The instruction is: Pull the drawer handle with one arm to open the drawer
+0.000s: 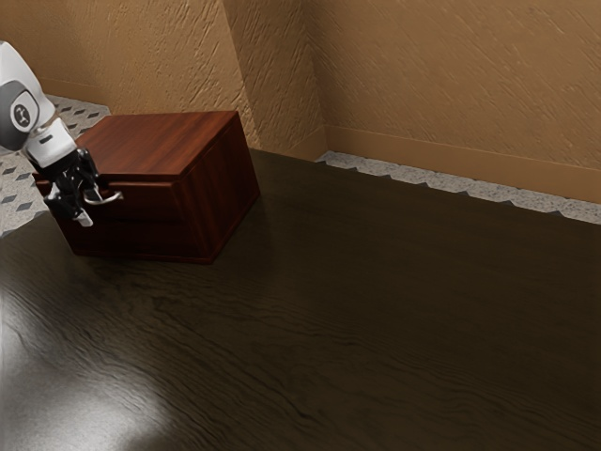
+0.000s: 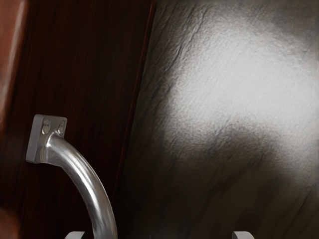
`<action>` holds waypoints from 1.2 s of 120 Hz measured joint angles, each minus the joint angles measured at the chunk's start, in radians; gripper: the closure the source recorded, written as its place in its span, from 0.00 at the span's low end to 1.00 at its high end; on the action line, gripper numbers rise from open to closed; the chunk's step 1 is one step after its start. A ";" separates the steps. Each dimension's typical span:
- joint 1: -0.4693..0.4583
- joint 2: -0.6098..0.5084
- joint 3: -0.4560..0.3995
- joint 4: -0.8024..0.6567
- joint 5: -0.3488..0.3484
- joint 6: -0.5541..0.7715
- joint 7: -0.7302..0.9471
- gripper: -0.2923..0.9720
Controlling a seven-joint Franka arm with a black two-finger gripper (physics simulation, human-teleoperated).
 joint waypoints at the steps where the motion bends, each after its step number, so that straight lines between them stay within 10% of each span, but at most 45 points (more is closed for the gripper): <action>1: 0.001 0.000 0.000 0.000 0.000 -0.001 0.000 0.52; 81: 0.366 -0.010 -0.490 -0.078 0.178 -0.018 -0.074 0.64; 132: 0.428 -0.142 -0.503 -0.218 0.167 -0.035 -0.131 0.87; 144: 0.435 -0.172 -0.501 -0.255 0.156 -0.029 -0.140 0.80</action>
